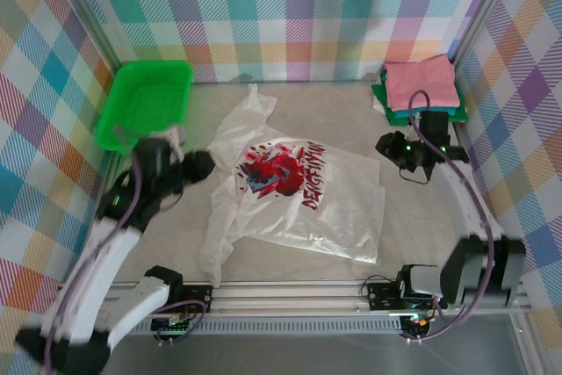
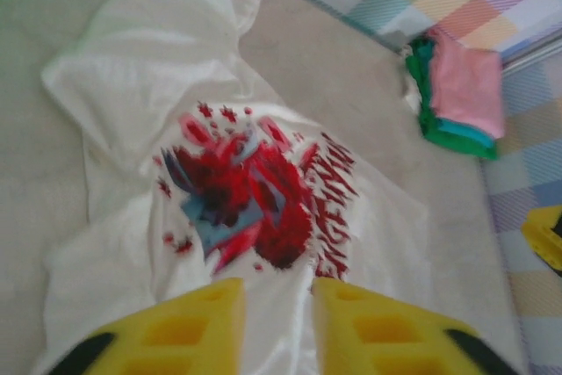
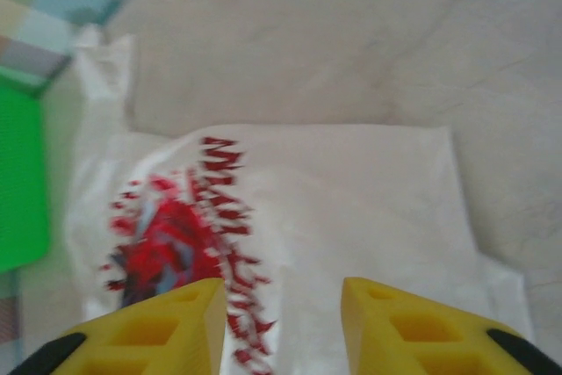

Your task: Fold and stack the t-shirts

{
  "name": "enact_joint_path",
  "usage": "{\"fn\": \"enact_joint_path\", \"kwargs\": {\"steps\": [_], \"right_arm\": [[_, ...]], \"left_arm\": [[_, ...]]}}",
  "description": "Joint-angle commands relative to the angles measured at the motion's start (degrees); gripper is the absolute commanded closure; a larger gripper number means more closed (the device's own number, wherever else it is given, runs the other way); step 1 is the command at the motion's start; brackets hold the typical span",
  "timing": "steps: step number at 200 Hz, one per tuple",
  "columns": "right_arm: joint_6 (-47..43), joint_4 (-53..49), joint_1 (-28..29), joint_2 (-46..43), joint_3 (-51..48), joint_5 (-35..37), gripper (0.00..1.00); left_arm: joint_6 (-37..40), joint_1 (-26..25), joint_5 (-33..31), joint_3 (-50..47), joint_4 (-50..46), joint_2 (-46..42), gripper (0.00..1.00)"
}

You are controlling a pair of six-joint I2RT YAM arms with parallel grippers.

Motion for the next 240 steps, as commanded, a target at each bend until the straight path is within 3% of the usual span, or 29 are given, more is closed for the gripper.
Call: {"fn": "enact_joint_path", "kwargs": {"steps": [1, 17, 39, 76, 97, 112, 150, 168, 175, 184, 211, 240], "right_arm": [[-2.9, -1.9, 3.4, 7.7, 4.4, 6.6, 0.65], [-3.3, -3.3, 5.3, 13.8, 7.3, 9.0, 0.66], [-2.3, -3.3, 5.5, 19.4, 9.1, 8.4, 0.59], [-1.4, -1.4, 3.9, 22.2, 8.4, 7.7, 0.48], [-1.3, -1.2, 2.1, 22.5, 7.9, 7.3, 0.38], [-1.8, -1.0, 1.0, 23.9, 8.3, 6.3, 0.38], [-2.5, 0.2, -0.4, 27.8, 9.7, 5.3, 0.36], [-3.2, 0.0, -0.4, 30.8, 12.2, 1.4, 0.38], [-3.1, 1.7, -0.4, 31.5, 12.0, -0.5, 0.39], [-2.8, 3.1, -0.4, 32.5, 12.0, -2.3, 0.44], [-2.7, 5.5, -0.4, 32.8, 11.7, -4.6, 0.74], [-3.3, 4.7, -0.4, 29.2, 12.1, -2.5, 0.97]], "left_arm": [[8.4, -0.3, -3.3, 6.8, 6.4, 17.7, 0.91], [7.8, 1.0, -7.9, 9.4, 8.5, 25.6, 0.80], [4.4, 5.5, -5.1, 15.6, 1.3, 36.0, 0.82], [3.5, 7.2, -9.6, 6.7, 2.3, 35.2, 0.62], [4.7, 9.1, -4.5, 1.9, 7.1, 36.3, 0.57], [5.6, 9.1, -2.8, 1.0, 9.1, 38.2, 0.51], [6.0, 9.1, 1.1, 0.6, 13.2, 42.8, 0.49], [5.8, 9.1, 2.1, 0.4, 14.3, 44.4, 0.59], [5.8, 9.1, 2.2, 0.3, 14.6, 44.9, 0.62], [5.6, 9.1, 2.3, 0.0, 15.0, 45.3, 0.73], [4.2, 9.7, 1.2, -1.6, 15.4, 43.7, 1.00], [3.4, 10.7, -2.4, -3.2, 14.1, 39.7, 1.00]]}}
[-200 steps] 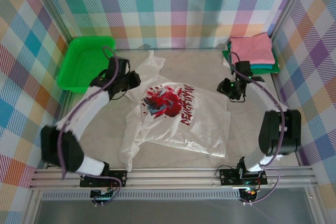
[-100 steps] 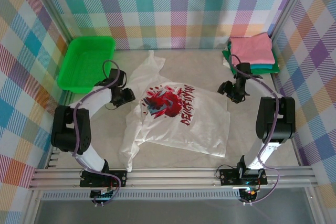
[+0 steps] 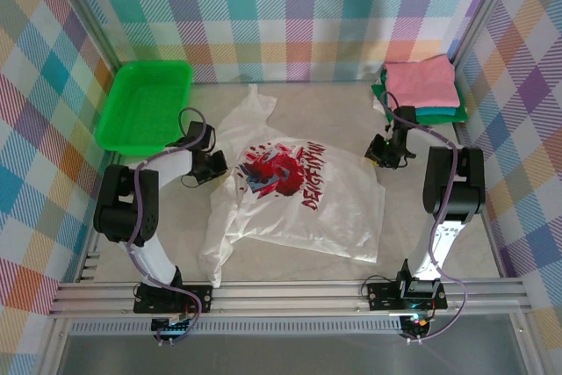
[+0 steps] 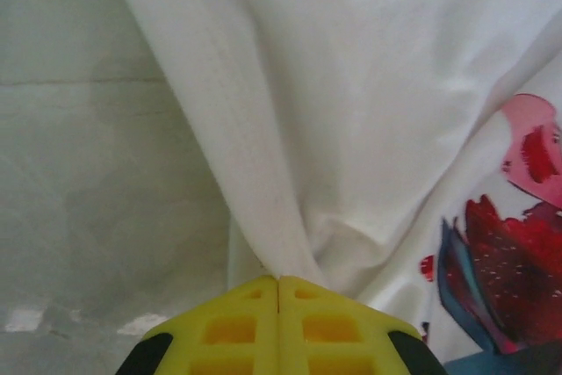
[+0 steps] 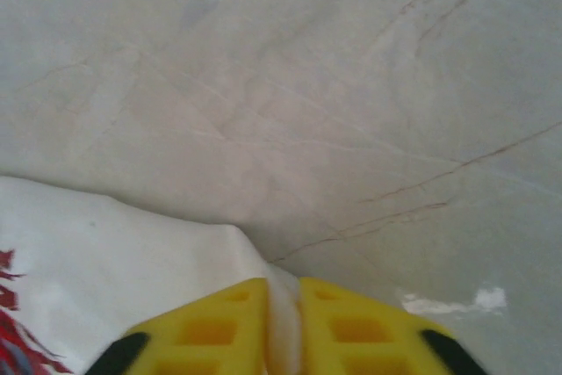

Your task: Fold and stack the t-shirts

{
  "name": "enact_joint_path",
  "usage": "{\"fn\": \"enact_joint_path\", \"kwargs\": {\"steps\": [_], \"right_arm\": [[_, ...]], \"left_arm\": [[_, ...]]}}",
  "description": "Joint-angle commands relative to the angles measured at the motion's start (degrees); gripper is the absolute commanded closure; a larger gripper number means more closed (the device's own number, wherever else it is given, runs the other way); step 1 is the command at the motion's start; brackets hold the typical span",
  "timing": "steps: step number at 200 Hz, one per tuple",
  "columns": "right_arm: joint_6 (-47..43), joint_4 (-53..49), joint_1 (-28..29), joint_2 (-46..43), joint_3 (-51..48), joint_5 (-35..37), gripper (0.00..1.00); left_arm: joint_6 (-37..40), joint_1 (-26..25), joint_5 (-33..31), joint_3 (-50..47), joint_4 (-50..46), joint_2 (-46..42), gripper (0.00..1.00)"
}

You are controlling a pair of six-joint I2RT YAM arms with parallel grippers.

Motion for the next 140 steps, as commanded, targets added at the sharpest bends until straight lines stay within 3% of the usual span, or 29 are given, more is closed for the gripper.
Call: {"fn": "enact_joint_path", "kwargs": {"steps": [1, 42, 81, 94, 104, 108, 118, 123, 140], "right_arm": [[-0.8, 0.8, 0.0, -3.8, 0.9, -1.0, 0.97], [-2.6, -0.5, -0.1, -13.0, 1.7, 2.7, 1.00], [-6.0, 5.6, 0.0, -24.7, -1.1, 1.5, 1.00], [-5.8, 6.7, 0.0, -26.3, -2.0, 4.5, 0.85], [-5.6, 5.1, 0.0, -25.4, -1.2, 8.1, 1.00], [-5.5, 4.5, -0.1, -24.9, -0.8, 9.3, 1.00], [-6.3, 4.7, -0.3, -23.5, -0.3, 10.5, 0.88], [-6.8, 4.9, -0.3, -22.7, 0.1, 10.4, 1.00], [-6.9, 2.8, -0.4, -21.3, 3.1, 9.2, 1.00]], "left_arm": [[-0.8, 1.4, -3.0, -1.2, -0.8, -4.6, 1.00], [-2.2, 5.2, -5.4, -3.8, -3.5, -10.0, 1.00], [-2.4, 8.1, -5.2, -7.1, -3.1, -12.6, 1.00], [-2.4, 8.4, -4.7, -7.7, -2.6, -12.4, 1.00], [-2.5, 8.4, -4.4, -7.9, -2.2, -12.4, 1.00], [-2.6, 8.5, -4.4, -8.0, -2.0, -12.4, 1.00], [-2.8, 8.4, -4.2, -8.2, -1.5, -12.8, 1.00], [-2.8, 8.4, -4.3, -8.3, -1.3, -12.9, 1.00], [-2.6, 8.5, -4.3, -7.3, -2.4, -13.3, 1.00]]}}
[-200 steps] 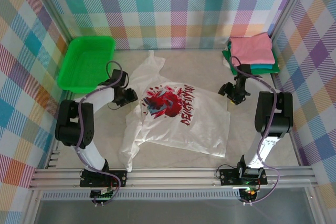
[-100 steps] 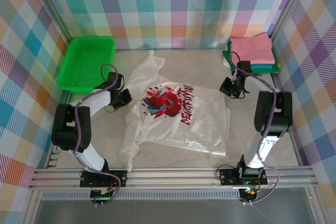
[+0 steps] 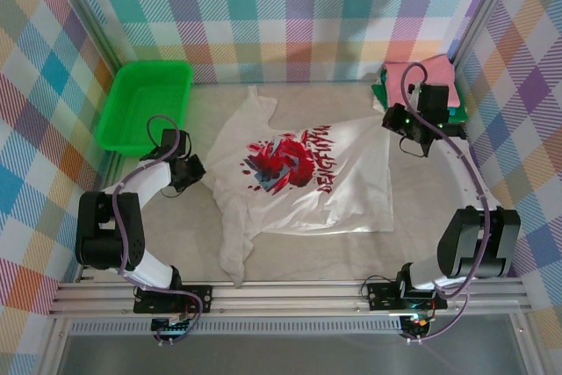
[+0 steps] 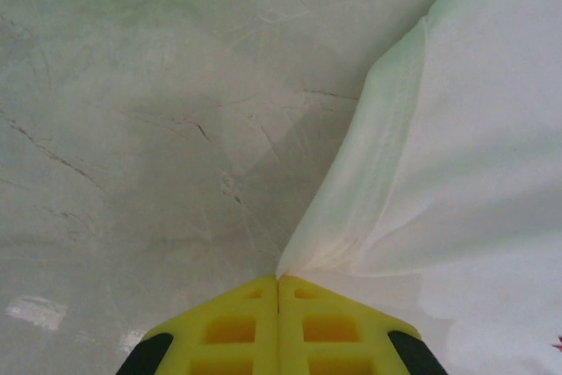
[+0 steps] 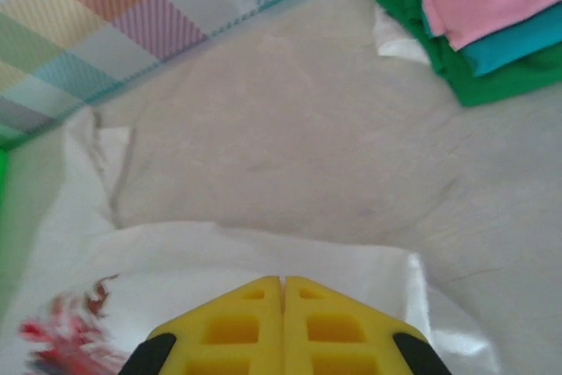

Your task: Fold and stack the t-shirts

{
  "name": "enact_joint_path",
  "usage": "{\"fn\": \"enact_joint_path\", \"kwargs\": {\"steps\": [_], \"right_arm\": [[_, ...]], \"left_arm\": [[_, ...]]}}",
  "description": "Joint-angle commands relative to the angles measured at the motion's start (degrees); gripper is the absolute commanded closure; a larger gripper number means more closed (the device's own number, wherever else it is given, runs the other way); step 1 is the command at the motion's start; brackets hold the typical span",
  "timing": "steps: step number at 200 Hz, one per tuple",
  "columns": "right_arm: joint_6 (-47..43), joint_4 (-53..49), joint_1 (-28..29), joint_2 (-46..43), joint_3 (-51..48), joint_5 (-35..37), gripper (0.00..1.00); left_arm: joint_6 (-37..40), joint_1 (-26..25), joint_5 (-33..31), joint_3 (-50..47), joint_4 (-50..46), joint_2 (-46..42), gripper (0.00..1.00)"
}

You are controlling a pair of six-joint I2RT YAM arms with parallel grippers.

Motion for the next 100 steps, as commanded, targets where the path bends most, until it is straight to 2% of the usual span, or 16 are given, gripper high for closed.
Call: {"fn": "enact_joint_path", "kwargs": {"steps": [1, 20, 27, 40, 51, 67, 74, 100], "right_arm": [[-1.5, -1.5, -0.3, 3.2, 3.2, 1.9, 1.00], [1.1, -1.0, -0.4, 1.4, 3.8, -0.1, 1.00], [2.4, -1.3, -0.3, 0.8, 3.7, 0.6, 0.96], [3.5, -3.0, -0.4, 1.0, 3.7, 2.7, 0.97], [3.4, -5.0, -0.5, 2.5, 4.2, 4.3, 0.86], [3.2, -3.5, -1.9, 3.9, 3.3, 3.6, 0.91], [2.8, -3.1, -2.5, 4.0, 3.7, 1.8, 1.00], [1.2, 1.9, -2.3, 1.5, 5.0, -7.1, 0.99]], "left_arm": [[-0.9, 0.8, -0.1, 0.5, -1.3, -1.8, 1.00], [0.2, 0.7, 0.9, 1.4, -2.6, -3.1, 1.00], [0.2, 0.7, -0.2, 1.2, -3.1, -4.0, 1.00], [0.5, 1.2, -1.7, 0.6, -3.4, -5.6, 1.00], [0.7, 1.6, -1.4, 0.2, -3.4, -5.9, 1.00], [1.4, 2.4, -1.4, 0.3, -4.1, -5.1, 1.00], [1.7, 2.7, -1.4, 0.4, -4.4, -4.8, 1.00], [2.1, 3.1, -1.9, -0.1, -4.3, -5.7, 1.00]]}}
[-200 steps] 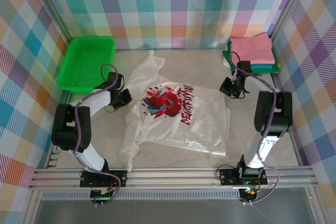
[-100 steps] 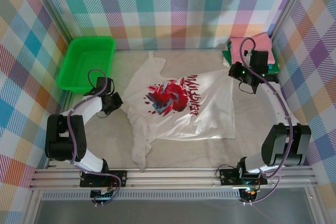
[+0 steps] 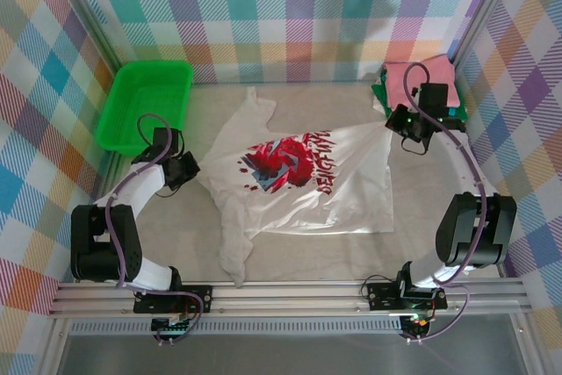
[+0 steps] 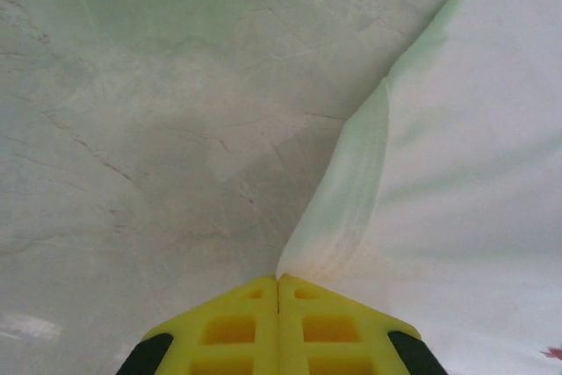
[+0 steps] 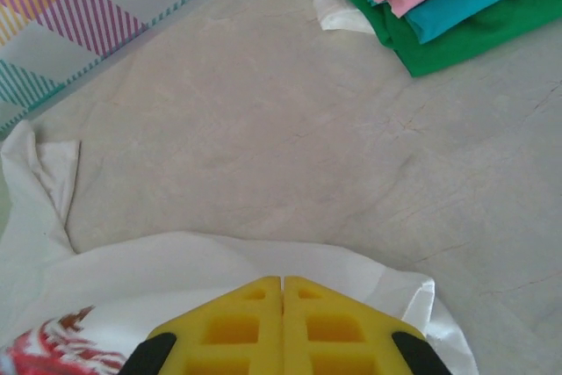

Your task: Fold and stack the t-shirts

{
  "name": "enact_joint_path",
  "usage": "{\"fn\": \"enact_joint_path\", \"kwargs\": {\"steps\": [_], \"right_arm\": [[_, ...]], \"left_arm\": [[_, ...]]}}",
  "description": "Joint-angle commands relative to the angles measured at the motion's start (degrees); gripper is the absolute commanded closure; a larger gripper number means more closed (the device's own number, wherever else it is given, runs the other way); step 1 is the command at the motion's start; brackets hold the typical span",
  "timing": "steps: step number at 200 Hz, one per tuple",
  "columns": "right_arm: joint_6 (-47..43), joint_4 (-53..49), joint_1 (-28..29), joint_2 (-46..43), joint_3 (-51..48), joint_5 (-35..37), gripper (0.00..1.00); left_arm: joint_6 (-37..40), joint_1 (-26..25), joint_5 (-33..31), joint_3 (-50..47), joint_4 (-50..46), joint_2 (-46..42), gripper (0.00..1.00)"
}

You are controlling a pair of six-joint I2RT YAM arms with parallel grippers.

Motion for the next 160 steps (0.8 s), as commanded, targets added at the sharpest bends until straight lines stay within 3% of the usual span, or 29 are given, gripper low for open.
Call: {"fn": "enact_joint_path", "kwargs": {"steps": [1, 30, 55, 107, 115, 126, 132, 144, 160], "right_arm": [[-1.2, 5.1, -0.2, -1.7, 2.8, -7.2, 0.99], [-4.4, 9.2, -0.2, 0.6, 5.5, -10.2, 1.00], [-6.8, 9.4, -0.2, 5.3, 10.8, -17.7, 0.98], [-3.6, 16.5, 0.0, -1.1, 0.5, -11.8, 0.95], [-3.7, 15.4, -0.1, -0.7, -0.9, -9.5, 0.89], [-3.1, 14.9, -0.5, -0.1, -3.3, -6.7, 0.63], [-2.3, 14.7, -0.8, 0.2, -4.7, -4.9, 0.55], [-1.4, 14.5, -1.4, 0.9, -6.8, -2.9, 0.46], [-0.8, 10.9, -1.5, 0.8, -7.2, -2.7, 0.43]], "left_arm": [[1.4, 1.1, -1.8, -0.2, -1.9, -0.9, 1.00], [1.1, 1.2, -1.2, -0.7, -0.4, 0.3, 1.00], [1.6, 2.1, -2.1, -0.3, -0.9, 0.7, 1.00], [1.9, 3.4, -2.5, -1.5, -1.2, -1.4, 1.00], [1.9, 3.4, -2.2, -1.6, -1.1, -0.9, 1.00], [2.0, 3.5, -1.8, -1.4, -1.0, 0.0, 1.00], [1.9, 3.5, -1.6, -1.4, -1.0, 0.5, 1.00], [1.8, 3.4, -1.1, -1.3, -0.8, 1.3, 1.00], [1.5, 3.5, -0.7, -1.1, -0.5, 1.7, 1.00]]}}
